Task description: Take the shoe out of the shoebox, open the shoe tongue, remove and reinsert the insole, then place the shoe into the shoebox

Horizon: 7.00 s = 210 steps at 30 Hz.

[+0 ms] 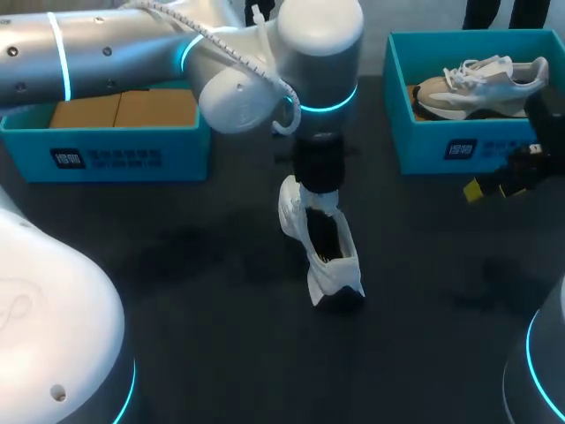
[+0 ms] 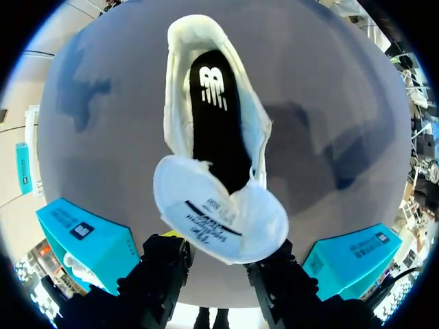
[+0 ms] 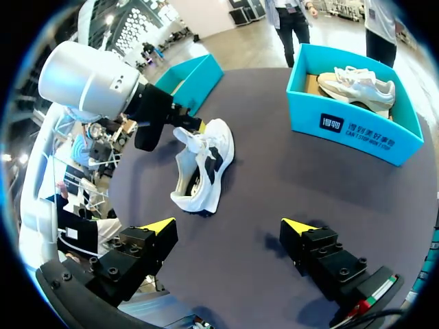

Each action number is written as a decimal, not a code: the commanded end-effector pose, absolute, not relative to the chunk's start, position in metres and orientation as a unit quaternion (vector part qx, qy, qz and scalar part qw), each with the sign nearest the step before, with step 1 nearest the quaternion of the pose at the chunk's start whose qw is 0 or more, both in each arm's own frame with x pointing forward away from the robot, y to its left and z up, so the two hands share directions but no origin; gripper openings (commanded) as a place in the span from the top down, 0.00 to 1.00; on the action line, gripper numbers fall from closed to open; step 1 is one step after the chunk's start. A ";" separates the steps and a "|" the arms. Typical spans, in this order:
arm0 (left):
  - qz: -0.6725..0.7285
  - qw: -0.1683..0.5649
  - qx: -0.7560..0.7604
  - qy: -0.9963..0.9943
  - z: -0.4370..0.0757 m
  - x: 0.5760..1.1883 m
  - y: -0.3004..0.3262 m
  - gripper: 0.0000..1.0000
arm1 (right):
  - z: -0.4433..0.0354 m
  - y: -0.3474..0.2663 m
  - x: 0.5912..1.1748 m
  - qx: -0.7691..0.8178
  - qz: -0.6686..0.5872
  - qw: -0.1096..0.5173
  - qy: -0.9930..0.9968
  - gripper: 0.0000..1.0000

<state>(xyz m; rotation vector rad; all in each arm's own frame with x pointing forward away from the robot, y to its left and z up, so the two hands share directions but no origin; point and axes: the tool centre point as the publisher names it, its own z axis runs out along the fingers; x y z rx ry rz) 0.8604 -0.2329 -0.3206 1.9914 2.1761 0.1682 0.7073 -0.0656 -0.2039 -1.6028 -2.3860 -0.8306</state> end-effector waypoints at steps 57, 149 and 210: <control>0.045 0.085 0.706 0.702 -0.316 0.802 -0.228 0.68 | -0.204 -0.065 0.706 -0.535 -0.277 0.074 -0.795 0.00; -0.022 0.038 0.479 0.877 -0.297 0.769 -0.223 0.08 | -0.204 -0.065 0.706 -0.535 -0.277 0.074 -0.795 0.00; -0.072 0.064 0.074 0.993 -0.316 0.673 -0.234 0.00 | -0.204 -0.065 0.706 -0.535 -0.277 0.074 -0.795 0.00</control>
